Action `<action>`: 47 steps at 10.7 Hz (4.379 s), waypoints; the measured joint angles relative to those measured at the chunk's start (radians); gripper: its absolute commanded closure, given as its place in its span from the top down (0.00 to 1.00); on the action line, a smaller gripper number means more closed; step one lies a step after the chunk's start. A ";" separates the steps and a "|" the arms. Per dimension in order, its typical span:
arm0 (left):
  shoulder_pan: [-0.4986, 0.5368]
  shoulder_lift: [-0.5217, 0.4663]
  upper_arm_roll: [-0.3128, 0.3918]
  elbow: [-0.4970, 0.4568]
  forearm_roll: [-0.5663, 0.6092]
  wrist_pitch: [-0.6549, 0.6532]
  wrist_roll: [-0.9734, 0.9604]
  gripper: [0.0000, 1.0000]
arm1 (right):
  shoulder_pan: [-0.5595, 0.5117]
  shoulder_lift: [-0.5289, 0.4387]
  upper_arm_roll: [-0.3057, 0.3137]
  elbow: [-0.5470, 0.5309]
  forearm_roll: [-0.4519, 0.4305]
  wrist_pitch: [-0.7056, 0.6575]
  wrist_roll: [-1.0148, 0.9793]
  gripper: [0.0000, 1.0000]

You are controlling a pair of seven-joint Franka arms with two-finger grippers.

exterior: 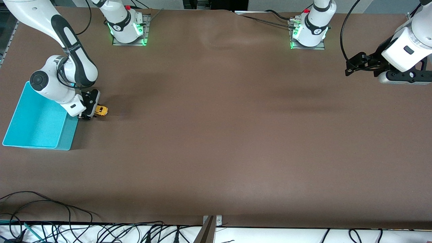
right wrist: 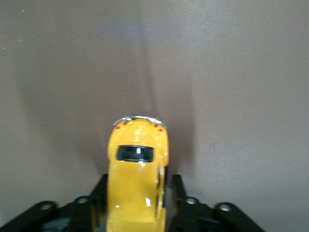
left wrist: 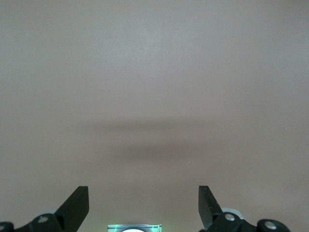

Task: Wind up and store yellow beetle car
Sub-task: 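Lower the right gripper onto the yellow car and close it, then lift the car with the right gripper over the cyan box, then lower the car into the cyan box and open the right gripper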

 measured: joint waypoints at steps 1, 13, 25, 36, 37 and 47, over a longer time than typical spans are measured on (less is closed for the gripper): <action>0.000 0.000 -0.001 0.001 0.000 0.000 0.000 1.00 | 0.000 -0.001 0.000 0.000 0.000 0.000 -0.010 0.12; -0.001 0.000 -0.002 0.007 0.000 0.000 0.000 1.00 | 0.001 -0.182 0.030 0.164 0.000 -0.418 -0.061 0.00; -0.003 0.000 -0.004 0.007 0.000 0.000 0.000 1.00 | -0.303 -0.112 0.016 0.265 -0.043 -0.494 -0.745 0.00; -0.003 0.000 -0.005 0.007 0.000 0.000 0.000 1.00 | -0.427 0.097 0.017 0.307 -0.061 -0.300 -0.961 0.00; -0.003 0.000 -0.005 0.007 0.000 0.001 0.000 1.00 | -0.428 0.111 0.017 0.311 -0.061 -0.282 -0.965 0.00; -0.002 0.000 -0.003 0.009 0.000 0.001 0.000 1.00 | -0.432 0.139 0.024 0.372 -0.013 -0.340 -0.964 1.00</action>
